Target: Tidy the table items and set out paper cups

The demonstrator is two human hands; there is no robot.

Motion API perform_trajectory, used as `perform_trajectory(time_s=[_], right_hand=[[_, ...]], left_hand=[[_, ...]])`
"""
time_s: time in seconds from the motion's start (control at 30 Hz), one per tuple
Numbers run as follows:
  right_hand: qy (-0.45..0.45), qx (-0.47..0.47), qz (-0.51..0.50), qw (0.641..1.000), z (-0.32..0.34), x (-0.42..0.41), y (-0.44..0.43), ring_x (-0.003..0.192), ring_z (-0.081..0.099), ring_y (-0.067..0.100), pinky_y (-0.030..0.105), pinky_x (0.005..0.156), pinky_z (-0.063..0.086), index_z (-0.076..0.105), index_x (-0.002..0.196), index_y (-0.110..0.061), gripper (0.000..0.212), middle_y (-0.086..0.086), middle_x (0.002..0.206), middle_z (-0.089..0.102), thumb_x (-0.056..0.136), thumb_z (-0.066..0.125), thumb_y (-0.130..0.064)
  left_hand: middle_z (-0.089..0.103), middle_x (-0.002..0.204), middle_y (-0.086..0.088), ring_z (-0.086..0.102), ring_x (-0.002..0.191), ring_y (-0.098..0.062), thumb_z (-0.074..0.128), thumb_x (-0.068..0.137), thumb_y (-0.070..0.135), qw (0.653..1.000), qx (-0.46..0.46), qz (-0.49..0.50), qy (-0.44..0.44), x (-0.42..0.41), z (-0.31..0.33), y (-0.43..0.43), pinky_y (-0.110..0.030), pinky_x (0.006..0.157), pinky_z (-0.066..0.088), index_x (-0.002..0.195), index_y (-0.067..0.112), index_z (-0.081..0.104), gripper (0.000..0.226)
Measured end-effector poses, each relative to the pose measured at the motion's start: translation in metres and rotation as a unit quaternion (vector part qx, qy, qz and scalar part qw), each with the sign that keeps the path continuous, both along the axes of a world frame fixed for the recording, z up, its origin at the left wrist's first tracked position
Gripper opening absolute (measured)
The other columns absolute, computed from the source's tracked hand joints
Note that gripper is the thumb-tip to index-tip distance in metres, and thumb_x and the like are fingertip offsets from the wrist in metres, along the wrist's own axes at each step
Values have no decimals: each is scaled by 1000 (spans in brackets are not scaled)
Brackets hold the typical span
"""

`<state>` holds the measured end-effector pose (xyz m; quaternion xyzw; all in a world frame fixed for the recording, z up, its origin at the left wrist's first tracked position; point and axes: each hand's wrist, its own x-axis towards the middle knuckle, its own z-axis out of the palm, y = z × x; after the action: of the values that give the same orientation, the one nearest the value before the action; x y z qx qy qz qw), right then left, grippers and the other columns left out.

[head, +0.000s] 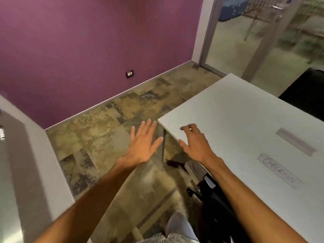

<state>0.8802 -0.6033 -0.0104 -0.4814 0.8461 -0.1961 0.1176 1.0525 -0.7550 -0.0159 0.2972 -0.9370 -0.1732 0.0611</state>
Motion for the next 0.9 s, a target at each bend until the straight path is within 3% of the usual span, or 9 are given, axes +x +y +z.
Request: perform_trajectory(time_s=[0.23,0.37,0.5,0.63,0.9], right_hand=[[20,0,54,998,-4,-4,-99,120,52,30,46,99,48,47,138,-21,51,8,143,42,93,58,-43],[12,0,82,997,-14,-26,-173,113,54,28,44,94,49,48,131,-21,46,6,134,46,92,57,-45],[13,-32,113,993,-27,-63,-246,106,56,25,44,88,51,52,128,-16,46,6,123,50,90,61,-39],[12,-12,104,994,-25,-85,-298,116,52,28,46,96,46,51,131,-16,47,7,128,49,91,60,-40],[-2,9,82,997,-22,-159,-414,121,52,28,44,98,44,47,138,-17,51,6,134,48,92,61,-37]], left_hand=[[2,167,3,-3,153,-15,21,96,68,998,1,59,13,1,-4,-69,-50,122,-8,158,29,7,75],[9,166,-1,4,153,-22,24,94,68,996,-26,79,15,-16,-15,-134,-56,120,1,158,26,12,77],[-3,167,0,-7,153,-23,22,95,68,995,-3,93,-35,-52,-22,-210,-55,120,-5,158,29,1,78],[-8,166,0,-11,152,-22,23,97,66,994,-4,86,-69,-79,-18,-259,-55,121,-7,158,30,-4,76],[-8,166,2,-10,153,-21,23,96,68,995,21,76,-58,-148,-14,-377,-54,121,-6,158,30,-3,77]])
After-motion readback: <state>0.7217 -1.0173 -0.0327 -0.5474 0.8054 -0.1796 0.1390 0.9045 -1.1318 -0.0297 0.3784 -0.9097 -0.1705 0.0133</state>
